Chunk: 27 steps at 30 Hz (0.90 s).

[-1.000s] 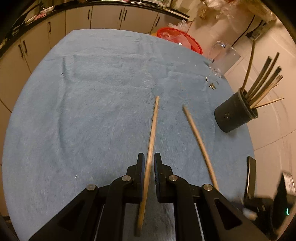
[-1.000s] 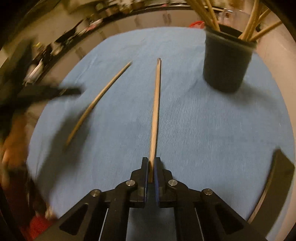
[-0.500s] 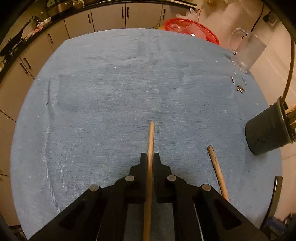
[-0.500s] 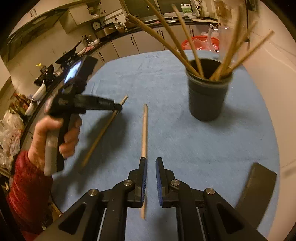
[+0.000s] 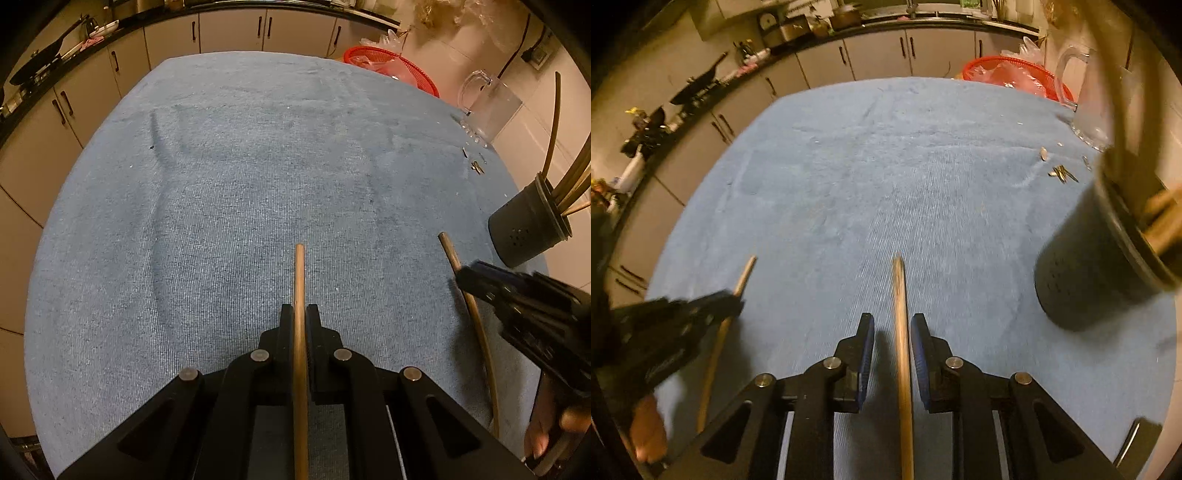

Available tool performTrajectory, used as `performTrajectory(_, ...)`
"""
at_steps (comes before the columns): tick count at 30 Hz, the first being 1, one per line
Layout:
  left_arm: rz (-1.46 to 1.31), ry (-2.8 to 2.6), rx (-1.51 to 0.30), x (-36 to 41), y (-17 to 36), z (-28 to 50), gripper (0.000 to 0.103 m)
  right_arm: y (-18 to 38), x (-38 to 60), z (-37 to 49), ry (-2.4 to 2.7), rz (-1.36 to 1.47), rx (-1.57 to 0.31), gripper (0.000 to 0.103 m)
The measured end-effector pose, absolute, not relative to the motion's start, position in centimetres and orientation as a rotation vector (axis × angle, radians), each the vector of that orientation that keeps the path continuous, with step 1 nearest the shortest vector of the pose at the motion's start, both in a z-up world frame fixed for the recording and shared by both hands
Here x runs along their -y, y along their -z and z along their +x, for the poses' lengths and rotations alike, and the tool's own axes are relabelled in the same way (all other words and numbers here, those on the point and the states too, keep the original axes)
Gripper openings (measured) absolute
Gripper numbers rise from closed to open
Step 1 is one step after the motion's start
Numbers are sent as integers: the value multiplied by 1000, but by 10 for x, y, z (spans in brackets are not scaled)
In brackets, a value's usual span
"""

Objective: Organize utensils
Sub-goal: 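Lift the chopstick upright with the left gripper toward the black cup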

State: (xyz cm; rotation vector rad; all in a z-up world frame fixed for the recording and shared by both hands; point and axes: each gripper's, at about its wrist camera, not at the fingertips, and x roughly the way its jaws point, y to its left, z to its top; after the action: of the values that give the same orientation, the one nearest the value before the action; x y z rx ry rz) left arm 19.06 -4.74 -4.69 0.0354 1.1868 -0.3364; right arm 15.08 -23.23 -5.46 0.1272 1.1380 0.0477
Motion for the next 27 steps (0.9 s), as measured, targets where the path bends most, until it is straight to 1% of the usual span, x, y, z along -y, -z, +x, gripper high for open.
performTrajectory(3, 32, 340, -1183, 51, 48, 194, 7, 60, 230, 164, -32, 105, -1151, 24)
performTrajectory(5, 31, 342, -1177, 52, 49, 195, 7, 60, 228, 165, -33, 102, -1160, 16)
performTrajectory(6, 21, 341, -1175, 51, 49, 195, 6, 62, 223, 168, -48, 84, -1162, 8)
performTrajectory(7, 15, 348, -1173, 51, 48, 194, 6, 61, 221, 166, -54, 71, -1156, 8)
performTrajectory(10, -13, 371, -1138, 44, 35, 183, 6, 47, 221, 153, -103, 153, -1104, 8)
performTrajectory(14, -52, 395, -1046, 36, -5, 160, 6, 3, 222, 114, -159, 203, -936, 8)
performTrajectory(19, -62, 438, -917, 33, -55, 120, 6, -56, 226, 55, -172, 205, -678, 8)
performTrajectory(22, -55, 456, -859, 35, -78, 98, 6, -76, 229, 23, -158, 201, -576, 8)
performTrajectory(27, -45, 469, -814, 30, -99, 76, 6, -94, 232, -10, -146, 229, -489, 8)
